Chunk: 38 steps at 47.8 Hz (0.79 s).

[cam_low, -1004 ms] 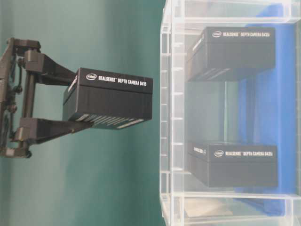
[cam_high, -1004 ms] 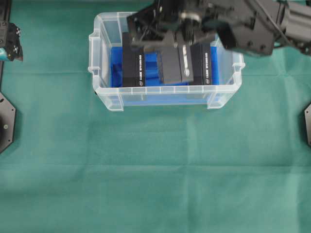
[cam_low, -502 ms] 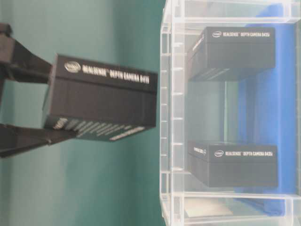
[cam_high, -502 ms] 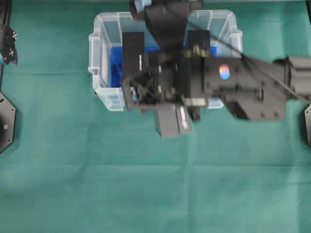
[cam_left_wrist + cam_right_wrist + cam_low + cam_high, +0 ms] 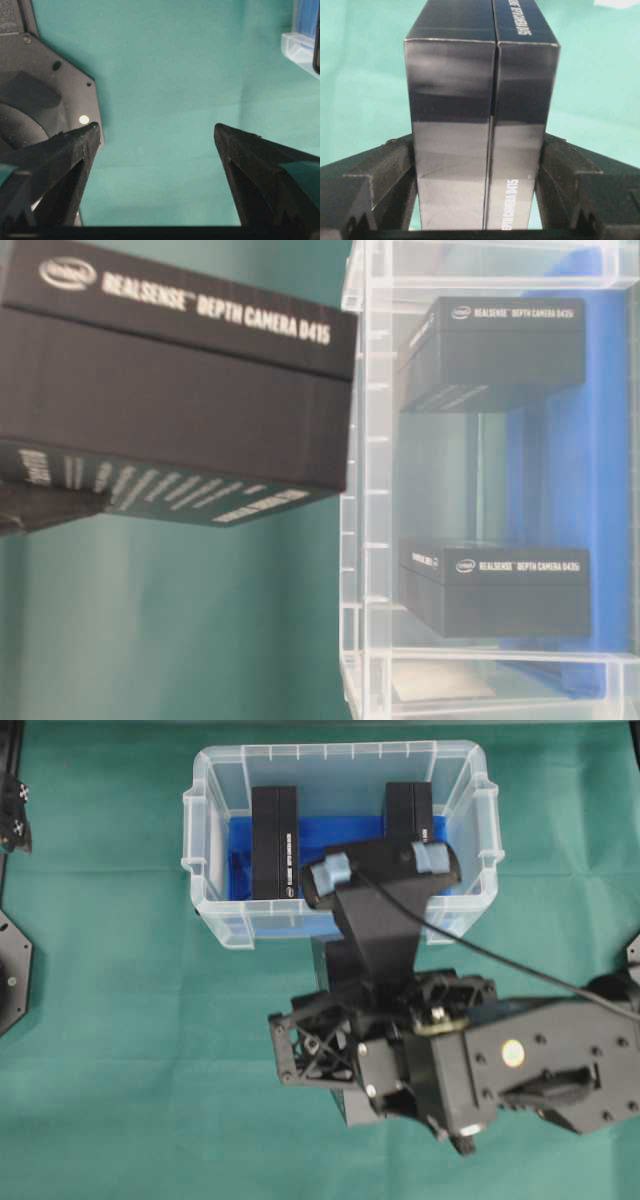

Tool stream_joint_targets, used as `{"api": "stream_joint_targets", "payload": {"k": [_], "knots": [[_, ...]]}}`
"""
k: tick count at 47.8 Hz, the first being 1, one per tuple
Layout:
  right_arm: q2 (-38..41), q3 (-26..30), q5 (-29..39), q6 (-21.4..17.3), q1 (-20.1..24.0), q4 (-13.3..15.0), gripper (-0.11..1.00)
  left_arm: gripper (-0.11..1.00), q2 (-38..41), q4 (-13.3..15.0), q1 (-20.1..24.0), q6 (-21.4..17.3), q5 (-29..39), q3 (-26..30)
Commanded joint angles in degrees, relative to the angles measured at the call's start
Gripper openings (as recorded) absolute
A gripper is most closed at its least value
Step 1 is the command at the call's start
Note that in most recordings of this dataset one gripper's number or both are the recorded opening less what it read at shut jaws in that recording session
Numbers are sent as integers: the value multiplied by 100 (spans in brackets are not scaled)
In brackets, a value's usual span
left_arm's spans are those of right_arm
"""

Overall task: Take out the box from the case.
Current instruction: 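Carry the box toward the front of the case and lower it to the table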

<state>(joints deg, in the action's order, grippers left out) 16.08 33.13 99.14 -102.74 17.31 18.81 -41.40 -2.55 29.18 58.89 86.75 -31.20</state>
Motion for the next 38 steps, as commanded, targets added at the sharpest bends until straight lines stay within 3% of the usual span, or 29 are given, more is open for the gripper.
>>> {"api": "stream_joint_targets", "payload": {"k": [1,18,38], "knots": [[-141,158,9,-62,79,44,67,97,-9,-26,26,9,0,44],[-26,-97,-79,-44,35,-79,67,97,-9,-26,26,79,0,44],[-18,-1406,-1213,-272,-79,-369,67,97,-44,-18,26,79,0,18]]}}
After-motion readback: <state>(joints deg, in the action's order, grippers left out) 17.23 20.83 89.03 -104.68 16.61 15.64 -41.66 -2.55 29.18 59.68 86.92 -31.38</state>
